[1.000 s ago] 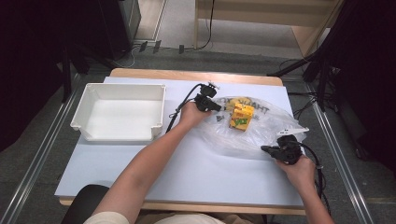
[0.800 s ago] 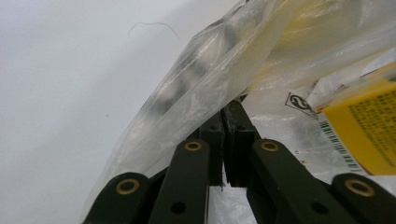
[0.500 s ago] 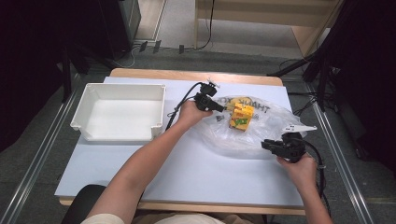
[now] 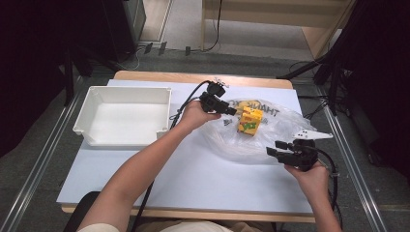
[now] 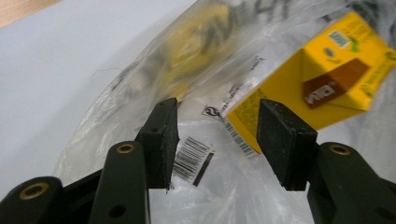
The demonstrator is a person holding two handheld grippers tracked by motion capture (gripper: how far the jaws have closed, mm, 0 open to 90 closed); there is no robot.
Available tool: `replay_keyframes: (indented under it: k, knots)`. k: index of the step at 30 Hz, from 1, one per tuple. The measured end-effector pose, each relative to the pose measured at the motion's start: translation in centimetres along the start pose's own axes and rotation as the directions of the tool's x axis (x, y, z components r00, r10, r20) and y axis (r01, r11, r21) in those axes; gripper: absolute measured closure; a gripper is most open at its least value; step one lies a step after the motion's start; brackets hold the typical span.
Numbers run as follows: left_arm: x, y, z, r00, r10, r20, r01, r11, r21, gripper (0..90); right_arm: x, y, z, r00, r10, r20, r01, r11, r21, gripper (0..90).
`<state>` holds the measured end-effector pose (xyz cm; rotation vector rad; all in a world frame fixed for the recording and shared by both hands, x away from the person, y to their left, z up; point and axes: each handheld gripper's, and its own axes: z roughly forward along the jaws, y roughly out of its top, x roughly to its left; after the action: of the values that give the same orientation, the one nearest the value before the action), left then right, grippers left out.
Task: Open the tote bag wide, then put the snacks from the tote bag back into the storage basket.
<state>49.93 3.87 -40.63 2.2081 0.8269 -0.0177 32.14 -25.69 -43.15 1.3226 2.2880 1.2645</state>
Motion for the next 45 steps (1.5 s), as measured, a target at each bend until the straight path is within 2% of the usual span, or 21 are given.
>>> replay_keyframes:
  k: [3, 7, 10, 11, 13, 17, 24, 26, 27, 30, 32, 35, 43, 45]
  knots:
    - [-0.4, -0.2, -0.8, 0.9998, 0.011, -0.014, -0.011, 0.9998, -0.017, 48.9, 0.2, 0.0, 0.0, 1.0, -0.003, -0.006, 0.003, 1.0, -0.003, 47.3]
    - [-1.0, -0.8, -1.8, 0.9996, 0.028, 0.003, -0.028, 0.9986, -0.046, 48.8, 0.7, -0.2, 0.0, 0.9999, -0.009, -0.011, 0.009, 1.0, -0.005, 44.7]
    - [-1.2, -1.0, -2.2, 0.9994, 0.034, 0.01, -0.033, 0.9987, -0.039, 47.0, 0.8, -0.3, 0.0, 0.9997, -0.022, -0.013, 0.022, 1.0, -0.012, 43.6]
    - [-1.5, -1.1, -2.4, 0.9989, 0.038, 0.026, -0.037, 0.9991, -0.019, 45.8, 1.0, -0.3, 0.1, 0.9998, -0.019, -0.007, 0.019, 1.0, -0.007, 43.6]
    - [-2.0, -1.3, -2.6, 0.9984, 0.056, 0.008, -0.056, 0.9984, -0.001, 45.2, 1.0, -0.2, 0.1, 0.9998, 0.008, -0.019, -0.008, 1.0, -0.005, 43.7]
    - [-2.3, -1.6, -2.9, 0.997, 0.075, 0.016, -0.075, 0.9971, -0.011, 44.1, 0.9, -0.2, 0.0, 0.9996, 0.017, -0.021, -0.018, 1.0, -0.015, 42.4]
    - [-2.5, -2.5, -2.2, 0.9951, 0.082, 0.055, -0.08, 0.9959, -0.041, 42.4, 1.1, -0.3, 0.4, 0.9998, 0.003, -0.022, -0.003, 1.0, 0.004, 40.4]
    - [-2.5, -2.6, -2.1, 0.9949, 0.089, 0.049, -0.087, 0.9955, -0.037, 42.4, 1.1, -0.2, 0.4, 0.9996, 0.012, -0.026, -0.012, 1.0, 0.005, 40.0]
    - [-2.5, -2.6, -2.0, 0.9946, 0.094, 0.044, -0.092, 0.9949, -0.04, 42.3, 1.0, -0.1, 0.3, 0.9988, 0.037, -0.032, -0.037, 0.999, 0.009, 38.8]
    - [-2.6, -2.6, -2.1, 0.9936, 0.097, 0.058, -0.094, 0.9941, -0.054, 42.1, 1.0, -0.1, 0.3, 0.9985, 0.039, -0.037, -0.039, 0.999, 0.005, 38.8]
    - [-2.8, -2.8, -2.0, 0.9907, 0.124, 0.055, -0.121, 0.9911, -0.055, 41.5, 1.0, -0.2, 0.2, 0.9997, 0.007, -0.025, -0.007, 1.0, 0.008, 38.6]
    - [-2.9, -2.9, -1.8, 0.9884, 0.141, 0.056, -0.139, 0.9891, -0.051, 41.0, 1.1, -0.3, 0.2, 0.9997, -0.003, -0.025, 0.003, 1.0, 0.009, 38.4]
    - [-3.4, -2.6, -0.3, 0.9863, 0.15, 0.07, -0.145, 0.9874, -0.063, 38.9, 1.4, -0.3, 0.3, 0.9994, -0.002, -0.036, 0.003, 1.0, 0.005, 38.1]
    - [-3.4, -2.3, 0.1, 0.9859, 0.143, 0.086, -0.137, 0.9878, -0.075, 38.8, 1.5, -0.4, 0.4, 0.9992, -0.003, -0.04, 0.003, 1.0, 0.003, 37.9]
